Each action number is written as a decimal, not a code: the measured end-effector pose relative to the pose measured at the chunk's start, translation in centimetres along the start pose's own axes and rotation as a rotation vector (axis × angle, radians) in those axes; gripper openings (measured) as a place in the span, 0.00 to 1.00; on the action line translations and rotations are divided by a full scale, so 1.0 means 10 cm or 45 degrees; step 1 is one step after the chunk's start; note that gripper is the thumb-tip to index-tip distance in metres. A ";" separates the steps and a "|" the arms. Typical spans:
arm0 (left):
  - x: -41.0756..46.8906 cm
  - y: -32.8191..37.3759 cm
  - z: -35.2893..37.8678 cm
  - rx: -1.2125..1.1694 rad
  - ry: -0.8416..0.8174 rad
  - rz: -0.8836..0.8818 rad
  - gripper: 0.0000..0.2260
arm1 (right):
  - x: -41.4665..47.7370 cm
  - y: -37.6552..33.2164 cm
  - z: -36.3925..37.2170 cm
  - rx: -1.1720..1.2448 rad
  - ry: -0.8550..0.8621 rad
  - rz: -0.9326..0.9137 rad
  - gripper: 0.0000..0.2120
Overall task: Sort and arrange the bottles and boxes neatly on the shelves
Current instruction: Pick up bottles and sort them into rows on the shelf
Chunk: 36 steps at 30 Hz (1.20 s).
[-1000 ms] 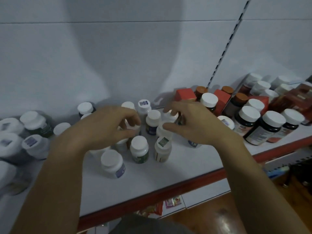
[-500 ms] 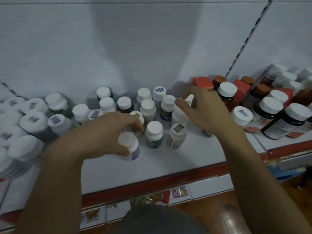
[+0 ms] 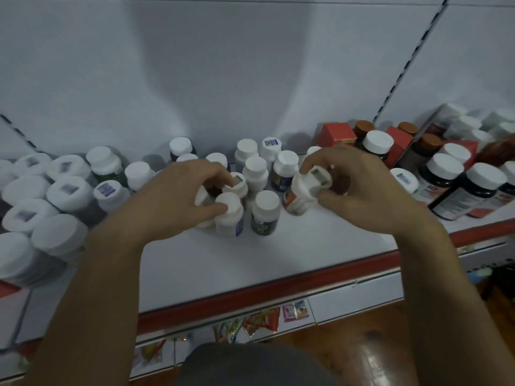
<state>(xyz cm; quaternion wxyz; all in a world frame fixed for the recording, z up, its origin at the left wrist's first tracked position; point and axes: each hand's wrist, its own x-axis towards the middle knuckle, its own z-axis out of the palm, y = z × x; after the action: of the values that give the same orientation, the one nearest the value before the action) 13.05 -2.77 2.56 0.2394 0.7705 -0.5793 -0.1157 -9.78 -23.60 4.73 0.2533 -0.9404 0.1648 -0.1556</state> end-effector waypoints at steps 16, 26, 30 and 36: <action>-2.62 -1.71 -1.58 0.200 0.502 -0.580 0.11 | 1.75 -2.83 1.49 0.212 -0.036 -0.605 0.05; -3.78 -3.09 -1.58 0.170 0.534 -0.974 0.13 | 2.51 -4.67 3.17 0.082 -0.374 -0.911 0.09; -3.83 -3.60 -1.57 0.210 0.562 -1.126 0.15 | 2.80 -5.05 3.83 -0.117 -0.494 -0.902 0.15; -3.76 -3.97 -1.50 0.182 0.757 -1.171 0.16 | 3.01 -5.21 4.45 -0.193 -0.552 -0.797 0.16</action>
<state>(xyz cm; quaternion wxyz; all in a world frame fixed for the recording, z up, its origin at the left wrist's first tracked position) 41.81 44.95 -8.24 0.2648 0.9579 -0.0969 0.0539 46.00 26.19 1.89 0.1523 -0.9724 -0.1765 -0.0104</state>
